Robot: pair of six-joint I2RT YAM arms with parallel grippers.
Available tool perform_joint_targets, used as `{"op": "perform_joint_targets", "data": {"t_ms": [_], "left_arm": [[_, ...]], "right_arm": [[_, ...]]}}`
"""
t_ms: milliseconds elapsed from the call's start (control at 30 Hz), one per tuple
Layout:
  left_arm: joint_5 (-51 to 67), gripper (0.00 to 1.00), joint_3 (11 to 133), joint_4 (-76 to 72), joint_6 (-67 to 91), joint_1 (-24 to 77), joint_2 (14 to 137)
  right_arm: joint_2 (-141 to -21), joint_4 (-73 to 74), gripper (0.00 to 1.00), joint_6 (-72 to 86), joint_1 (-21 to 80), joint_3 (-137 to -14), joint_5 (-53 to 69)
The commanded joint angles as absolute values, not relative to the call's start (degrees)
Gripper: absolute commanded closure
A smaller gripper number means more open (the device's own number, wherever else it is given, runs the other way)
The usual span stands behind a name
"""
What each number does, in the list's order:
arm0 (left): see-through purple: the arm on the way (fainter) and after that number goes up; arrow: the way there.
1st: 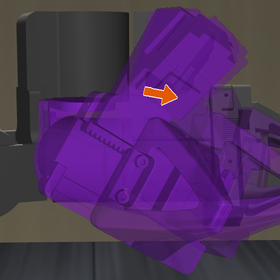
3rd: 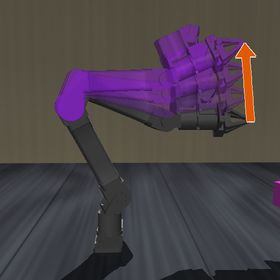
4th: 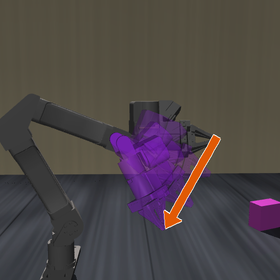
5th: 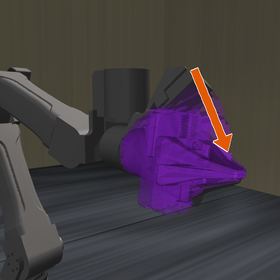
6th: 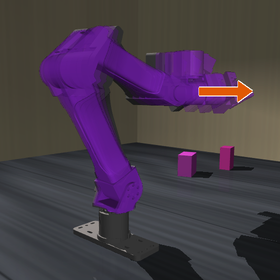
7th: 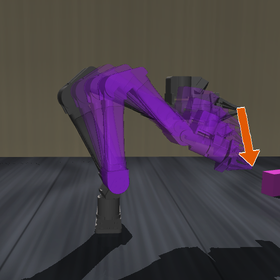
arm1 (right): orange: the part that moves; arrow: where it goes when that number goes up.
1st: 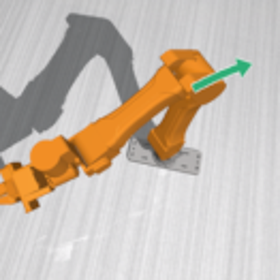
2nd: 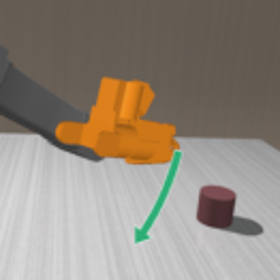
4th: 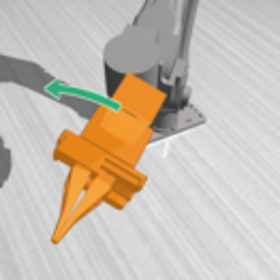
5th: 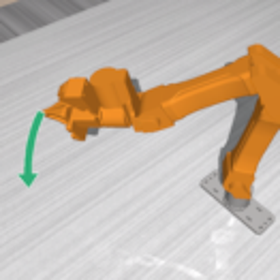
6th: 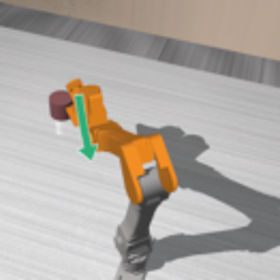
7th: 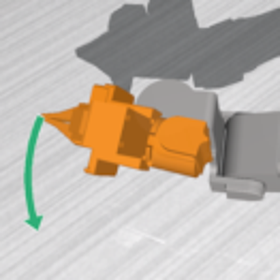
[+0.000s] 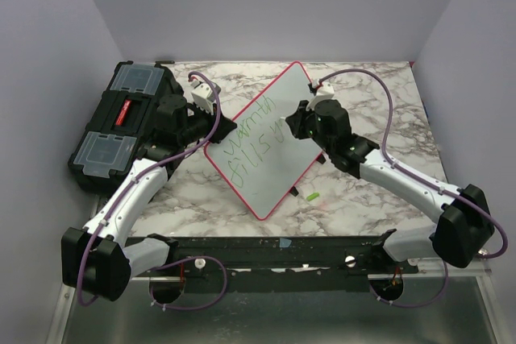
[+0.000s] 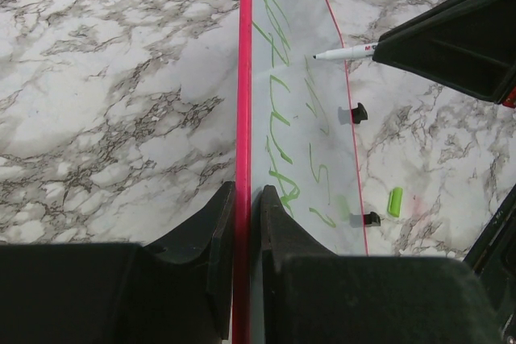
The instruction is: Write a sentence on the whiteboard
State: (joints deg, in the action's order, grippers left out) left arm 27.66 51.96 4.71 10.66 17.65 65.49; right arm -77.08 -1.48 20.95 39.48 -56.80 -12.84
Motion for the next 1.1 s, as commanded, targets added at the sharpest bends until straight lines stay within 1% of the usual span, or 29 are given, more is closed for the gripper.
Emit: {"op": "perform_joint_targets", "data": {"t_ms": [0,600,1067], "left_arm": [[27.5,1.00,51.9,3.8,6.3,18.2,64.5],[27.4,1.00,51.8,3.8,6.2,18.2,64.5],[27.4,1.00,51.8,3.8,6.3,18.2,64.4]], "right_arm": [[-78.2,-1.3,0.99,21.5,38.8,-59.5,-14.8],[-81.2,-2.6,0.99,21.1,37.6,-59.4,-13.8],[-77.7,-2.4,0.99,22.8,37.5,-53.7,-11.6]]}}
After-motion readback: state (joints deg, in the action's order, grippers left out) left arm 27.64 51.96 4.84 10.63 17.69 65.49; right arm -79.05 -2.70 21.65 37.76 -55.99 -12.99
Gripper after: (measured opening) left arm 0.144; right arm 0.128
